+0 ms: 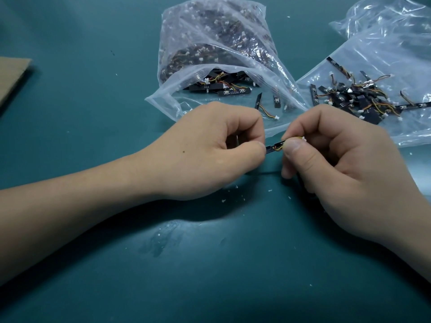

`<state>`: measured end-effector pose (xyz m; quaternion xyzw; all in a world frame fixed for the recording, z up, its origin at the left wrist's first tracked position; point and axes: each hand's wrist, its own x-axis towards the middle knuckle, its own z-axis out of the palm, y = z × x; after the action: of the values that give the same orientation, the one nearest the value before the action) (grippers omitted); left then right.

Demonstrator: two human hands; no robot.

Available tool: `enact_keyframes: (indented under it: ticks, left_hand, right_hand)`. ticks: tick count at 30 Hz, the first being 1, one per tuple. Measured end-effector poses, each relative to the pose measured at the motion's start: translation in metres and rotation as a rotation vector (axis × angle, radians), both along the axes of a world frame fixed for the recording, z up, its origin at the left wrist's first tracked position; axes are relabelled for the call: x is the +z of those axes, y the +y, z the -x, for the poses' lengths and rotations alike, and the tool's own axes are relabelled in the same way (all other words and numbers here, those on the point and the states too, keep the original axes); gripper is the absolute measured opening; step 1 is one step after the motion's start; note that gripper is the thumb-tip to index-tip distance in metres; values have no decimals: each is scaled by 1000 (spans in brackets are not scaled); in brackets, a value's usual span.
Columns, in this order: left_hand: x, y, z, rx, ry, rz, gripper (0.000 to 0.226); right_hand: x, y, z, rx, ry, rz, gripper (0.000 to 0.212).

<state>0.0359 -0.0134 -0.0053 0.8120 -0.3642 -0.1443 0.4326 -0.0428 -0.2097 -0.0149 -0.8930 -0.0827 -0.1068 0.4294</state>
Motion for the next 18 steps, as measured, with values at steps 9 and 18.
enact_keyframes:
  ticks: [9,18]
  left_hand:
    - [-1,0,0,20,0,43,15]
    - [-1,1,7,64,-216,80,18]
  right_hand:
    - [1,0,-1,3,5,-37,8]
    - [1,1,0,13,16,-32,12]
